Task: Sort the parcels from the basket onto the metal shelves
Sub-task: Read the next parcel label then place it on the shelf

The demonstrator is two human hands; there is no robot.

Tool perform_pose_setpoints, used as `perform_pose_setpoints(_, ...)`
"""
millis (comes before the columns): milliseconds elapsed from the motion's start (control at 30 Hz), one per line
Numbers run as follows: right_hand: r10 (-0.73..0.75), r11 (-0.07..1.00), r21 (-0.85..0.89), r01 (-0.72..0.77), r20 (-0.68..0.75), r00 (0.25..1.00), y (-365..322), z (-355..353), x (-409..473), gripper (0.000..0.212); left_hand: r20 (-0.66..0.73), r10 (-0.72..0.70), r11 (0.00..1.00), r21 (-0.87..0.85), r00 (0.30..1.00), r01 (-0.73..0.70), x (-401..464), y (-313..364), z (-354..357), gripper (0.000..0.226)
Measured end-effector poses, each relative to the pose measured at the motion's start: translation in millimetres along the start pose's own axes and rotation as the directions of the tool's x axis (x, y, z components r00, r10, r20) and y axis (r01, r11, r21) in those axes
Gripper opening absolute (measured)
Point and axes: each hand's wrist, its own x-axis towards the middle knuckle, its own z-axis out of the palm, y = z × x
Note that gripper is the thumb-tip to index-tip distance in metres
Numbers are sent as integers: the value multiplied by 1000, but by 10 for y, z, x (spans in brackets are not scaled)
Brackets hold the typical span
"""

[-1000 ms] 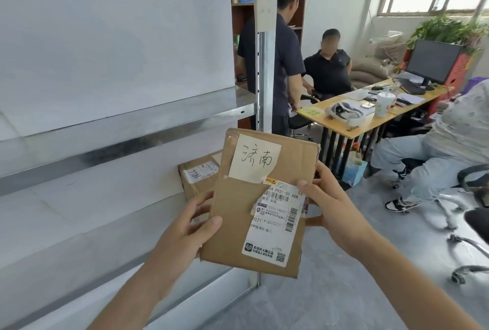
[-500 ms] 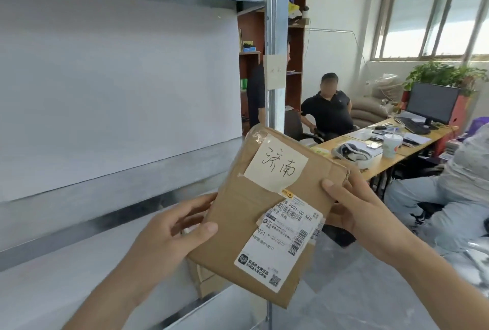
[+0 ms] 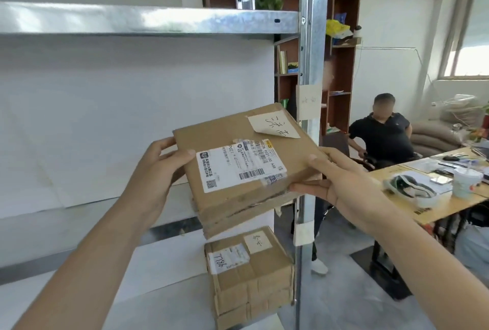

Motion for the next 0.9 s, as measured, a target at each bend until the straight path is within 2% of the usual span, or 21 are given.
perform_pose_setpoints(133,-30,999,17,29,51,998,2,23,254,31,13,-57,995,84,998,56,216,45,88,40)
perform_pose_setpoints(233,-33,999,-12,34,34,999,52,11,405,36,49,-94,992,92,994,89,371,34,172,33)
perform_pose_setpoints(400,-45,961,-275,36,-27,999,166,4,577,48,99,-155,979,152,983,139,549,-98,298,27)
perform_pose_setpoints(500,-36,915,-403,13,-48,998,253,0,665,48,75,-195,969,166,978,181,599,-186,356,19)
perform_pose_setpoints(600,-40,888,-459,12,-52,998,312,27,721,41,31,-235,964,135,972,229,646,-277,366,16)
perform_pose_setpoints(700,-113,843,-537,39,-106,988,343,73,759,35,25,-244,964,113,970,239,687,-334,388,23)
perform_pose_setpoints(800,-198,809,-586,43,-204,959,411,129,820,54,24,-216,973,94,976,213,703,-387,417,29)
perform_pose_setpoints(900,-315,775,-621,115,-223,923,507,203,811,64,2,-183,982,56,983,182,693,-413,449,27)
